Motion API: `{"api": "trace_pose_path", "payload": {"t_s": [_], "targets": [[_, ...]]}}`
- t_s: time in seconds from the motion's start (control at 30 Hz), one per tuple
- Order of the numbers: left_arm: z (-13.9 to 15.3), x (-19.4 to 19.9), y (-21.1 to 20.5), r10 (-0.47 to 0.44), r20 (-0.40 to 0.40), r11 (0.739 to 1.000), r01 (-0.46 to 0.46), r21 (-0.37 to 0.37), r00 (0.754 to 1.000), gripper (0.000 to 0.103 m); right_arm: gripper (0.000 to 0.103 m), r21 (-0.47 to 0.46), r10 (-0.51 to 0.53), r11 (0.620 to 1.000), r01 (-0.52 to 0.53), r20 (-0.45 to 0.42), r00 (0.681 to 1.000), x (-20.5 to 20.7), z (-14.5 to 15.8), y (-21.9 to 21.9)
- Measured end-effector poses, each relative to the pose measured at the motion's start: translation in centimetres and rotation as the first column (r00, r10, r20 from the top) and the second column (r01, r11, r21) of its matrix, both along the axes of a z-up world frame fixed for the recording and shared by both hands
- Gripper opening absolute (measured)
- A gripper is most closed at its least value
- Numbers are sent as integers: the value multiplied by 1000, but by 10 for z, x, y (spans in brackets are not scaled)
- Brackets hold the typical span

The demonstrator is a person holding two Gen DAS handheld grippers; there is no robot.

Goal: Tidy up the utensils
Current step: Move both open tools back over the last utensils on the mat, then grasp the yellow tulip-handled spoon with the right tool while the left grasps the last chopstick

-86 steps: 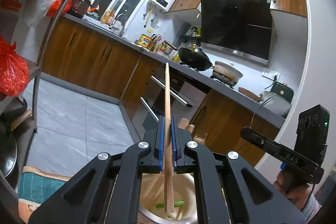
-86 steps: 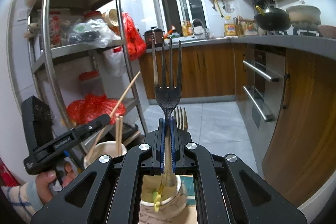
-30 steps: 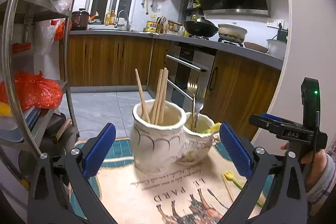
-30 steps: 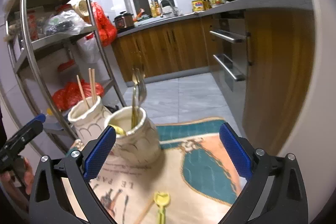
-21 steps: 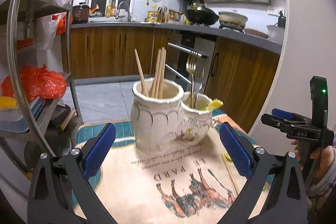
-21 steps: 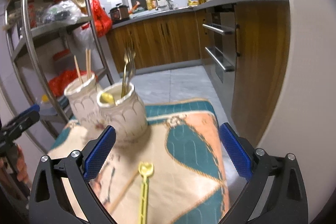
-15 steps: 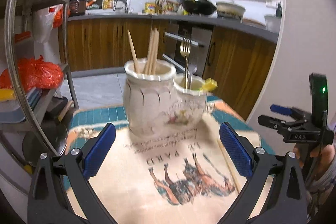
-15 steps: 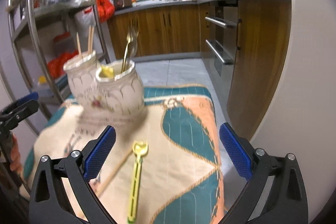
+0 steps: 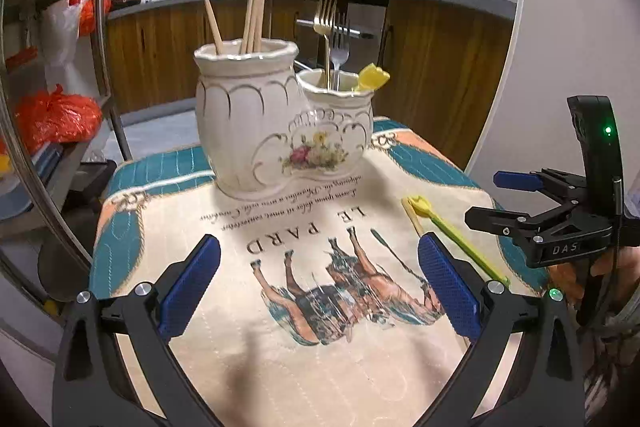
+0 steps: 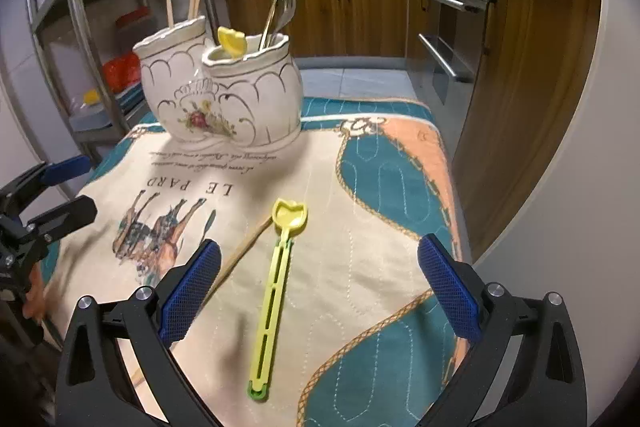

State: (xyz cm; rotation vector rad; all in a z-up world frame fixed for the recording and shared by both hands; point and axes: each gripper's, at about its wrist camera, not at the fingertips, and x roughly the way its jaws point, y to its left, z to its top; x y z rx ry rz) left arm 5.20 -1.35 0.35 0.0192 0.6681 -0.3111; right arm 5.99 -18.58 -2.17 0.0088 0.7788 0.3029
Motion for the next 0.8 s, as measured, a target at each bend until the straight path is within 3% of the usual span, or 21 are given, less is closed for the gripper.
{"api": "trace_pose_path", "payload": {"t_s": [0.27, 0.4, 0.7, 0.8], "targets": [[-5, -2, -8, -30, -20, 999, 30, 11, 999, 97, 94, -51, 4, 999, -6, -37, 999, 0, -12, 8], [-5, -2, -7, -31, -24, 999, 31, 8, 999, 97, 80, -72, 20, 997, -23, -44, 999, 0, -13, 14], [-9, -2, -14, -50, -36, 999, 51, 16, 998, 97, 37, -60, 78, 995, -83, -84, 993, 2, -21, 24], [-10, -2, -17, -57, -44, 998, 58, 21, 997, 97, 17, -42, 90, 995, -93, -78, 993, 2, -20, 23]]}}
